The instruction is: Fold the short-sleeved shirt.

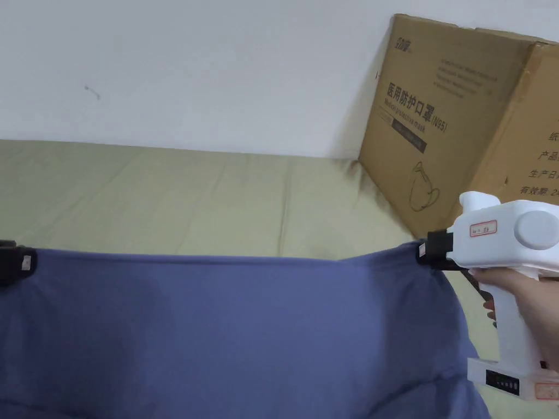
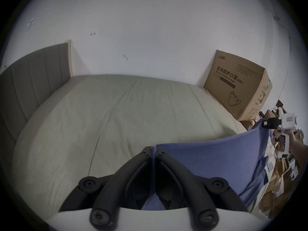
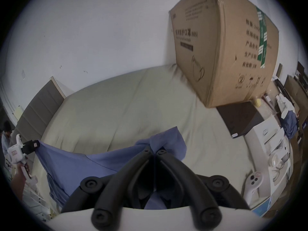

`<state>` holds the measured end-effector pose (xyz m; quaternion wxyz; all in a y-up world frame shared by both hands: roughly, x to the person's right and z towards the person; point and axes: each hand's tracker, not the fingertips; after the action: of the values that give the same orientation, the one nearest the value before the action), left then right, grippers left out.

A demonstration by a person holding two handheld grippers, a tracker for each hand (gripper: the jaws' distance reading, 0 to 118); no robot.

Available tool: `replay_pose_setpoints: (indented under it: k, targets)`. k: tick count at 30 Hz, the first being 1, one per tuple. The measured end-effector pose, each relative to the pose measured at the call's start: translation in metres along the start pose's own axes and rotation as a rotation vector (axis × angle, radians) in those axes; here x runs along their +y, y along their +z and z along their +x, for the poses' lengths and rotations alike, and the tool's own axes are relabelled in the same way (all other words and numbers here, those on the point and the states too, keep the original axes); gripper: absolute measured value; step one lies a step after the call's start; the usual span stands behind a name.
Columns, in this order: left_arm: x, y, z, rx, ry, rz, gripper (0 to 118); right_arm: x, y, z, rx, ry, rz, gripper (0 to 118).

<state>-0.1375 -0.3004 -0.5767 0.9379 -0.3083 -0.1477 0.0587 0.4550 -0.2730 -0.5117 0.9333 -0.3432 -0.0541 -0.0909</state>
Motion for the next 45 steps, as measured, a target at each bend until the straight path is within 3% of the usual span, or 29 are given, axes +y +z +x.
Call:
replay_pose_setpoints:
  k: [5,8,12,15,21,22,24,25,26,27,32,37,38,40,41,42,43,45]
  targets:
    - [-0.022,0.010,0.007,-0.021,-0.040,-0.054,2,-0.032,0.005,0.010,-0.022,-0.007,-0.026,0]
    - [-0.067,0.025,0.004,-0.061,-0.033,-0.141,2,-0.095,0.024,0.019,-0.027,-0.017,-0.080,0]
    - [-0.139,0.061,0.002,-0.090,-0.013,-0.266,2,-0.189,0.073,0.028,-0.019,0.041,-0.143,0]
    - [-0.180,0.078,-0.004,-0.104,0.019,-0.365,2,-0.234,0.098,0.037,0.011,0.006,-0.189,0]
    - [-0.188,0.091,0.003,-0.092,0.027,-0.331,7,-0.269,0.098,0.043,0.002,-0.036,-0.238,5]
    - [-0.186,0.093,0.008,-0.086,0.029,-0.324,20,-0.268,0.096,0.041,-0.007,-0.029,-0.240,14]
    - [-0.182,0.100,0.017,-0.047,0.002,-0.310,93,-0.264,0.099,0.035,-0.048,0.003,-0.212,57]
    - [-0.179,0.102,0.012,-0.031,-0.013,-0.306,115,-0.260,0.103,0.033,-0.050,0.022,-0.186,87]
    - [-0.176,0.109,0.016,-0.031,-0.018,-0.292,115,-0.255,0.108,0.031,-0.062,0.040,-0.163,113]
    - [-0.168,0.126,0.016,0.010,-0.049,-0.221,115,-0.248,0.113,0.027,-0.074,0.060,-0.147,118]
    - [-0.138,0.180,0.044,-0.061,0.021,-0.031,116,-0.216,0.168,-0.009,0.004,0.068,0.144,116]
    - [-0.146,0.223,0.087,-0.068,0.182,0.285,114,-0.216,0.212,-0.082,0.010,0.090,0.470,111]
    - [-0.150,0.230,0.099,-0.060,0.173,0.370,110,-0.223,0.219,-0.094,0.019,0.093,0.575,100]
    - [-0.164,0.239,0.121,-0.006,0.067,0.520,89,-0.240,0.232,-0.119,-0.012,0.129,0.736,67]
    - [-0.171,0.241,0.128,0.030,0.008,0.550,61,-0.246,0.236,-0.128,-0.042,0.153,0.773,39]
    - [-0.176,0.242,0.141,0.089,-0.061,0.569,24,-0.251,0.240,-0.138,-0.073,0.180,0.802,17]
    - [-0.181,0.241,0.152,0.138,-0.100,0.561,0,-0.256,0.245,-0.145,-0.093,0.190,0.823,0]
    - [-0.194,0.246,0.157,0.135,-0.110,0.574,0,-0.262,0.249,-0.148,-0.056,0.167,0.823,0]
